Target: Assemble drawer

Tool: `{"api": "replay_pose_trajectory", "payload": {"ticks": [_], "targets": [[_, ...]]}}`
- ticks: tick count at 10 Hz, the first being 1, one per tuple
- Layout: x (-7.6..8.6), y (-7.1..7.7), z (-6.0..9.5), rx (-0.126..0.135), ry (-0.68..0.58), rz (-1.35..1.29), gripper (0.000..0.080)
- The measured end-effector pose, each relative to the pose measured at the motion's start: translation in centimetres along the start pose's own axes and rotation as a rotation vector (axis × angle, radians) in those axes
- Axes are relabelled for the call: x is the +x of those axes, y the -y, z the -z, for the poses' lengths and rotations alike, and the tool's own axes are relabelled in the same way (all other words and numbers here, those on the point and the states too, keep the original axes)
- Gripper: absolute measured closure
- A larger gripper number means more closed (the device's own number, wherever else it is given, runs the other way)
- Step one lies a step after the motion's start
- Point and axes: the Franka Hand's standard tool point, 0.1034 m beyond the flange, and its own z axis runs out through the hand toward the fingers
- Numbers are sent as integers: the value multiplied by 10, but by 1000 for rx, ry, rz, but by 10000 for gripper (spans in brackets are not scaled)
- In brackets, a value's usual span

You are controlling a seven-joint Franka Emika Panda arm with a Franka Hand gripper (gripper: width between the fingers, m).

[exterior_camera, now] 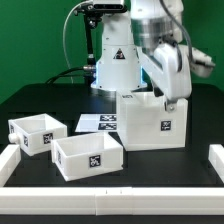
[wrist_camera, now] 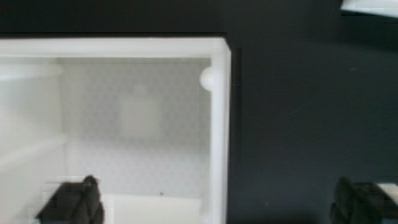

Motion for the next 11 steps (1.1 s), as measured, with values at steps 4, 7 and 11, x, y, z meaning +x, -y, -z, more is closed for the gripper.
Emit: {"api": "replay_pose_trajectory", "payload": {"ticks": [4,7,11], "targets": [[0,0,-2,0,3,92,150],[-8,9,10,40,-20,606,150],[-13,8,8,41,-49,918,150]]}}
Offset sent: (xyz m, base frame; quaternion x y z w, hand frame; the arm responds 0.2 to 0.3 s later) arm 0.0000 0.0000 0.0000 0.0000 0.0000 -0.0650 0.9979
